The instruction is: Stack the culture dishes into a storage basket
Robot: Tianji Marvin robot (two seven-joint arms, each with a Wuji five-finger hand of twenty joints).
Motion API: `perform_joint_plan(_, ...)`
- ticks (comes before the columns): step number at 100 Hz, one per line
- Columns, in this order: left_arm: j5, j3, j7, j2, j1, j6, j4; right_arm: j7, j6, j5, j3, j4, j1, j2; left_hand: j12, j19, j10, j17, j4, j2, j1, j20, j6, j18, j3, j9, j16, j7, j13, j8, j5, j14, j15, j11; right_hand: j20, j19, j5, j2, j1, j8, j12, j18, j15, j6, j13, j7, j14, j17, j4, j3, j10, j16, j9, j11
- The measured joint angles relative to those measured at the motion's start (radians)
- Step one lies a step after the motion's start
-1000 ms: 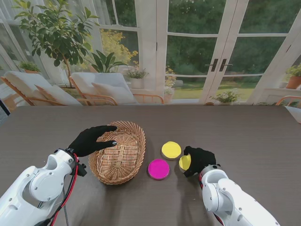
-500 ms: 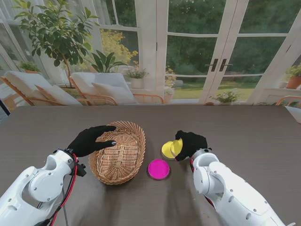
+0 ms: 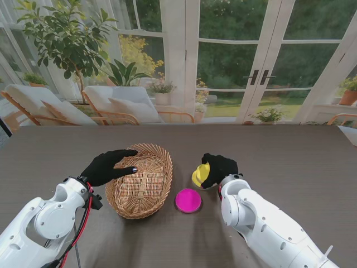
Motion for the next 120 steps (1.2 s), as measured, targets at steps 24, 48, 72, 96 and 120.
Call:
perform_joint_plan(24,-0.006,0.004,0.001,0.000,-0.002,0.017,0.001,-0.024,0.000,0.038,-0.052,0.059,0.044,-0.019,0.000,0.000,0.000,0.000,0.000,0.000,0.000,0.000,0.000,0.000,0.000,0.000,0.000,0.000,0.000,0.000,0.000,0.000,0.000,0.000,0.000,0.000,0.000,0.000,0.000,0.000,0.000,0.000,0.000,0.000,0.000,0.000,0.000,0.000,0.000,0.000,0.000,0.000,0.000,0.000)
perform_joint_plan(48,-0.005,0.004,0.000,0.000,-0.007,0.014,0.004,-0.054,-0.001,0.051,-0.074,0.099,0.066,-0.034,0.000,0.000,0.000,-0.001,0.000,0.000,0.000,0.000,0.001,0.000,0.000,0.000,0.000,0.000,-0.001,0.000,0.000,0.000,0.000,0.000,0.000,0.000,0.000,0.000,0.000,0.000,0.000,0.000,0.000,0.000,0.000,0.000,0.000,0.000,0.000,0.000,0.000,0.000,0.000,0.000)
perform_joint_plan(72,-0.007,0.005,0.001,0.000,-0.017,0.004,0.015,-0.071,-0.007,0.062,-0.107,0.150,0.091,-0.044,0.000,0.000,0.001,-0.001,0.000,0.000,0.000,0.000,0.001,0.000,0.000,0.000,0.000,0.000,-0.001,0.000,0.000,0.000,0.000,0.000,0.000,0.000,0.000,0.000,0.000,0.000,0.000,0.000,-0.014,0.000,-0.007,0.000,0.001,0.000,0.000,0.000,0.000,-0.002,-0.001,0.000)
perform_joint_plan(96,-0.009,0.004,-0.003,0.000,-0.017,0.007,0.015,-0.087,-0.007,0.074,-0.122,0.183,0.102,-0.055,0.000,0.000,0.001,-0.001,0.000,0.000,0.000,0.000,0.001,0.000,0.000,0.000,0.000,0.000,-0.001,0.000,0.000,0.001,0.000,0.000,0.000,0.000,-0.001,0.010,-0.002,-0.003,0.000,0.001,-0.050,0.000,-0.036,0.000,0.008,0.000,0.000,0.000,0.001,-0.014,-0.018,0.003)
perform_joint_plan(120,-0.009,0.004,-0.008,0.000,-0.018,0.008,0.016,-0.086,-0.008,0.070,-0.124,0.187,0.100,-0.055,0.000,0.000,0.002,-0.001,0.000,0.000,0.000,0.001,0.002,0.000,0.000,0.000,0.000,0.004,-0.001,0.000,0.010,0.001,0.000,0.000,0.000,0.000,-0.021,0.038,-0.001,-0.016,0.002,0.001,-0.116,0.001,-0.109,0.000,0.026,0.000,0.001,0.000,-0.003,-0.038,-0.074,0.027)
